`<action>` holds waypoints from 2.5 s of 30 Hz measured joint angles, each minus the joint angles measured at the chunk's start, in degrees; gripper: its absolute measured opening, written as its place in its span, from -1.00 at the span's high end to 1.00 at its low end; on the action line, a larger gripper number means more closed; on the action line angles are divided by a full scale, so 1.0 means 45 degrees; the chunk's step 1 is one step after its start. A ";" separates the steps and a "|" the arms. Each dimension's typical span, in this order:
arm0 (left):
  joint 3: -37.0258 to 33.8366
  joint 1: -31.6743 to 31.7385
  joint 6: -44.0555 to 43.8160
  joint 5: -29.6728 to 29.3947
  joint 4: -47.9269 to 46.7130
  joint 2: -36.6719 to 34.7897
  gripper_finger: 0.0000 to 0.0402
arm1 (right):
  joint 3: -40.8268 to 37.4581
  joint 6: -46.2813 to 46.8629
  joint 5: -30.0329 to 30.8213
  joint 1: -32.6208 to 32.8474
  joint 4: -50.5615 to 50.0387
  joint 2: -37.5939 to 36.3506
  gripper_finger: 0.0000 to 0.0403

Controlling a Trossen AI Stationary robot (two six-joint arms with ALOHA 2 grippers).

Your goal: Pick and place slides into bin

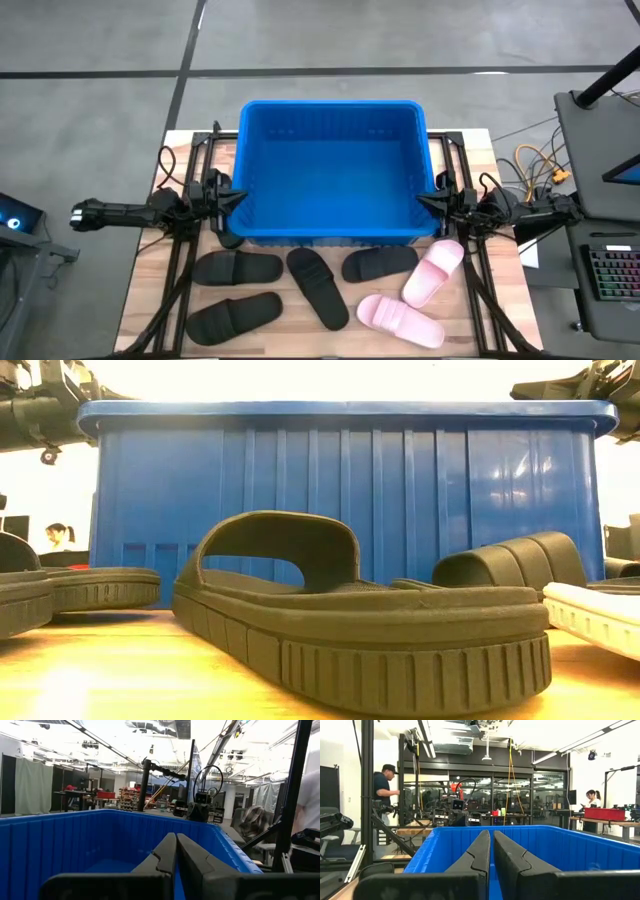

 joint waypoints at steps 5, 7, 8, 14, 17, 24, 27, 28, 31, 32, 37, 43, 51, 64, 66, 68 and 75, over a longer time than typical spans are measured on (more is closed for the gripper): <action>-0.0003 0.0002 0.0000 0.0000 0.0000 0.0000 1.00 | 0.0000 0.0000 0.0003 0.0000 0.0000 0.0000 0.94; -0.0002 -0.0003 -0.0002 0.0000 0.0000 0.0000 1.00 | 0.0000 0.0000 0.0005 0.0005 0.0000 0.0000 0.94; -0.0001 0.0000 -0.0001 0.0000 0.0000 0.0000 1.00 | 0.0000 0.0000 0.0000 0.0000 0.0000 0.0000 0.94; 0.0000 0.0002 0.0002 0.0000 0.0000 0.0000 1.00 | -0.0002 0.0000 0.0002 0.0005 0.0000 0.0000 0.94; -0.0003 0.0002 0.0002 0.0000 0.0000 0.0000 1.00 | -0.0004 0.0000 0.0004 0.0005 0.0000 0.0000 0.94; 0.0002 -0.0002 0.0002 0.0000 0.0000 0.0000 1.00 | 0.0000 0.0000 0.0005 0.0001 0.0000 0.0000 0.94; -0.0003 -0.0001 -0.0001 0.0000 0.0000 0.0000 1.00 | 0.0000 0.0000 0.0005 0.0000 0.0000 0.0000 0.94; 0.0001 -0.0002 -0.0003 0.0000 0.0000 0.0000 1.00 | -0.0001 0.0000 0.0001 0.0004 0.0000 0.0000 0.94; -0.0001 0.0002 0.0002 0.0000 0.0000 0.0000 1.00 | -0.0003 0.0000 0.0005 0.0002 0.0000 0.0000 0.94; -0.0002 -0.0003 0.0001 0.0000 0.0000 0.0000 1.00 | 0.0000 0.0000 0.0005 0.0000 0.0000 0.0000 0.94; 0.0000 -0.0001 0.0002 0.0000 0.0000 0.0000 1.00 | -0.0004 0.0000 0.0004 0.0003 0.0000 0.0000 0.94; 0.0001 -0.0003 0.0001 0.0000 0.0000 0.0000 1.00 | 0.0000 0.0000 0.0000 0.0005 0.0000 0.0000 0.94; -0.0002 -0.0002 0.0002 0.0000 0.0000 0.0000 1.00 | -0.0005 0.0000 0.0005 0.0000 0.0000 0.0000 0.94; -0.0003 0.0002 0.0924 -0.0219 0.0117 -0.0005 1.00 | -0.0039 0.0794 0.0005 0.0000 0.0940 0.0027 0.94; -0.0002 0.0002 0.0594 -0.0223 0.0269 0.0000 1.00 | -0.0039 0.1636 0.0005 0.0000 0.1344 0.0019 0.94; -0.0001 0.0002 0.0232 -0.0235 0.0681 0.0010 1.00 | -0.0039 0.2681 0.0005 0.0000 0.1764 0.0023 0.94; -0.0003 0.0002 -0.0076 -0.0408 0.3155 0.0075 1.00 | -0.0039 0.4884 0.1715 -0.0005 0.5093 0.0029 0.94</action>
